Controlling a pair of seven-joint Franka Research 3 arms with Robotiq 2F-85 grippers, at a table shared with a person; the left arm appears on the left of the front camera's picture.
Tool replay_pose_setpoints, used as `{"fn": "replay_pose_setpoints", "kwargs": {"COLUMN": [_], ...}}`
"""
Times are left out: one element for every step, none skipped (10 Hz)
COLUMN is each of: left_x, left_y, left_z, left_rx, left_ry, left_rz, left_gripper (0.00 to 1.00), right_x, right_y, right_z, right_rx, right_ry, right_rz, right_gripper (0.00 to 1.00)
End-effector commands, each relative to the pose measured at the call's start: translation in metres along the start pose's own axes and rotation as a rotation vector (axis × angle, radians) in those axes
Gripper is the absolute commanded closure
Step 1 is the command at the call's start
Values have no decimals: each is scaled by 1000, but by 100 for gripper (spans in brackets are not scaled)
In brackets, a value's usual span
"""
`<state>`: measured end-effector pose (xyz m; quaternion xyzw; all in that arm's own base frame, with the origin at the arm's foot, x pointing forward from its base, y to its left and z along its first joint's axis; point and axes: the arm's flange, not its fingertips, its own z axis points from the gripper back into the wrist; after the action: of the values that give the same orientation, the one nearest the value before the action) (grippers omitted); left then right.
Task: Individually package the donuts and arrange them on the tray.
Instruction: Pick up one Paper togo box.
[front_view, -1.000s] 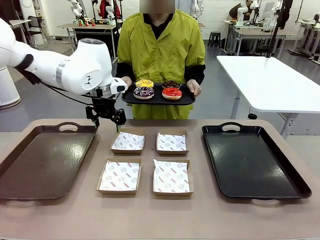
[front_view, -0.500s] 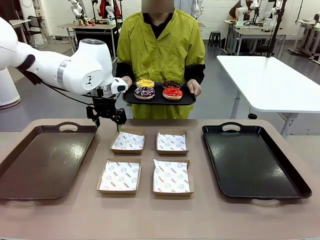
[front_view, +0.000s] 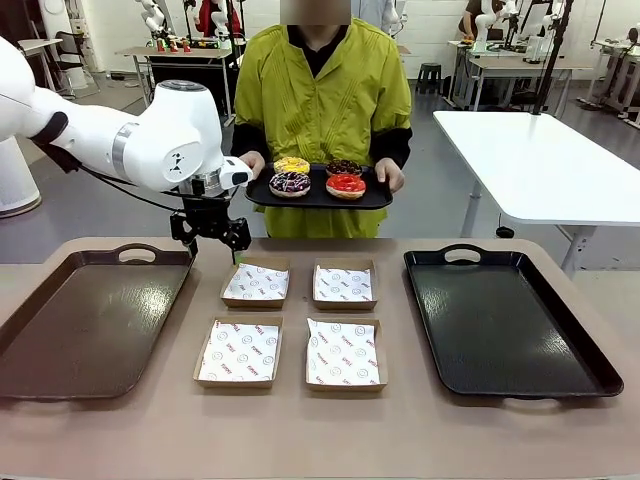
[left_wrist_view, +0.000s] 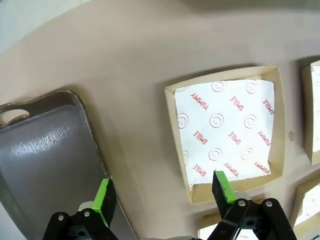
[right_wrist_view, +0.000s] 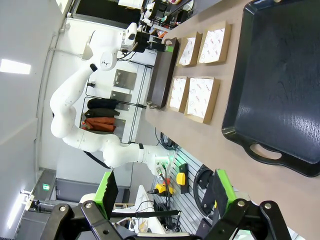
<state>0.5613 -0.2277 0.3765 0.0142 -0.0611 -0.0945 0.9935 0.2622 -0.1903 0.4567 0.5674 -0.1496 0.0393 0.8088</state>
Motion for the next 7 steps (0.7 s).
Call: {"fn": "replay_pose_setpoints", "kwargs": {"left_x": [-4,-3,3,1,2,7,7], "left_y": [4,1,-3,-6,-10,-13,-14], "left_z": [-16,-22,-27,-34,-40,-43,-47], "left_rx": [-41,-46,-48,-56,-41,-34,-35], "left_ry": [-24,-30,-27,-17,-13,-8,-11], "left_rz": [114,131,140,158,175,180,195], "left_gripper": [0,0,0,0,0,0,0], "right_x": [0,0,0,0,0,0,0], "right_y": [-1,-1,-1,-1,-1,-1,-1], "right_z": [0,0,0,0,0,0,0], "right_rx": [13,13,13,13,13,13,13], "right_ry": [0,0,0,0,0,0,0], "right_rz": [13,13,13,13,13,13,13], "right_gripper": [0,0,0,0,0,0,0]}}
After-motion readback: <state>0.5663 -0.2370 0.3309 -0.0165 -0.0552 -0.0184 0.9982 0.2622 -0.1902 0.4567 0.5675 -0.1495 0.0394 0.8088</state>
